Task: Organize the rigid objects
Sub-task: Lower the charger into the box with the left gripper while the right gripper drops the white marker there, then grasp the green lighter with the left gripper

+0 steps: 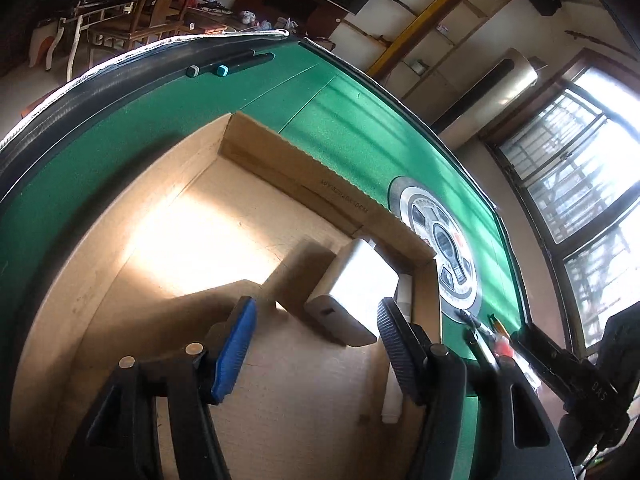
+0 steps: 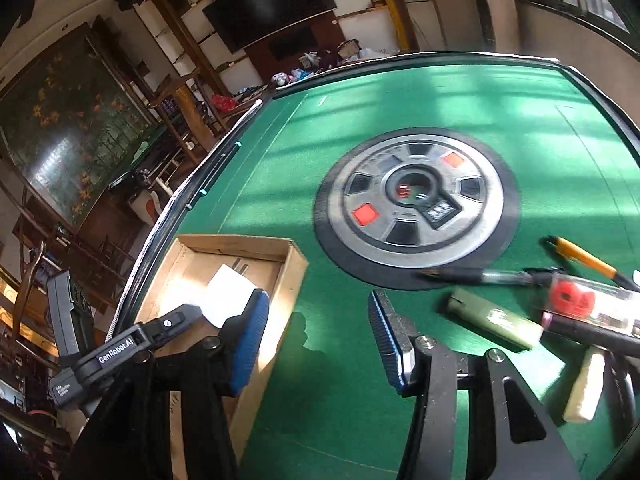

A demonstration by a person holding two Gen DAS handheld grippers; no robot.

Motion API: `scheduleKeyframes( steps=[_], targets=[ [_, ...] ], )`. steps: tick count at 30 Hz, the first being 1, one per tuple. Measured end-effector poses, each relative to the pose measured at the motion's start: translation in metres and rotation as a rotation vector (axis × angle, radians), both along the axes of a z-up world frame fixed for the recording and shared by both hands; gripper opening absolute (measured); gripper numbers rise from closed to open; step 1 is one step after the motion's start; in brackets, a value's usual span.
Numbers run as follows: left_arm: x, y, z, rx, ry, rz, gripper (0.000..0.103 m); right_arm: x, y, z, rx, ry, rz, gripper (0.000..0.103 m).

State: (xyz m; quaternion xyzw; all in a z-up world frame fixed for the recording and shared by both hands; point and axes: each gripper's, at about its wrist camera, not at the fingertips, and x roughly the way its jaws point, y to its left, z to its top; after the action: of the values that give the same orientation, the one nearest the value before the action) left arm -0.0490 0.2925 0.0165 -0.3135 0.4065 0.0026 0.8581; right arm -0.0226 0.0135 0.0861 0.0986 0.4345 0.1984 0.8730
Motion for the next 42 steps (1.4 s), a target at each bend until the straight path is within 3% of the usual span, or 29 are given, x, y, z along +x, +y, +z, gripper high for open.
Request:
scheduleKeyframes(
  steps=[3,7,11,16,18,20,24,28,32,35,37,42],
  targets=[
    [-0.002,-0.003,0.011,0.003,-0.06,-0.026,0.066,-0.01,-0.045,-0.006,-0.027,0.002,-0.057,0.059],
    [-0.015,-0.018,0.039,0.008,-0.119,-0.059,0.066,-0.01,-0.087,-0.02,-0.085,0.031,-0.086,0.059],
    [-0.039,-0.05,0.07,0.051,-0.159,-0.093,0.074,-0.002,-0.085,-0.03,-0.166,0.008,-0.031,0.059],
    [-0.065,-0.09,0.086,0.073,-0.179,-0.155,0.074,0.025,-0.061,-0.045,-0.256,0.01,0.036,0.059],
    [-0.072,-0.103,0.087,0.096,-0.179,-0.17,0.074,0.029,-0.057,-0.051,-0.308,0.018,0.031,0.048],
    [-0.073,-0.113,0.085,0.114,-0.17,-0.188,0.074,0.028,-0.058,-0.053,-0.323,0.015,0.026,0.044],
    [-0.065,-0.129,0.074,0.12,-0.126,-0.206,0.074,0.018,-0.067,-0.054,-0.238,0.065,0.073,0.038],
    [-0.062,-0.148,0.066,0.134,-0.09,-0.23,0.074,0.004,-0.077,-0.048,-0.054,0.132,0.217,0.038],
    [-0.052,-0.175,0.057,0.21,-0.044,-0.265,0.074,-0.009,-0.114,-0.014,-0.051,-0.066,0.111,0.045],
    [-0.038,-0.2,0.047,0.268,-0.015,-0.29,0.074,-0.01,-0.151,0.0,0.022,-0.161,0.009,0.051],
    [-0.024,-0.218,0.039,0.313,0.006,-0.311,0.074,-0.008,-0.175,-0.001,0.094,-0.175,-0.052,0.057],
    [0.026,-0.258,0.016,0.41,0.037,-0.349,0.074,0.006,-0.21,-0.009,0.191,-0.104,-0.142,0.058]
  ],
)
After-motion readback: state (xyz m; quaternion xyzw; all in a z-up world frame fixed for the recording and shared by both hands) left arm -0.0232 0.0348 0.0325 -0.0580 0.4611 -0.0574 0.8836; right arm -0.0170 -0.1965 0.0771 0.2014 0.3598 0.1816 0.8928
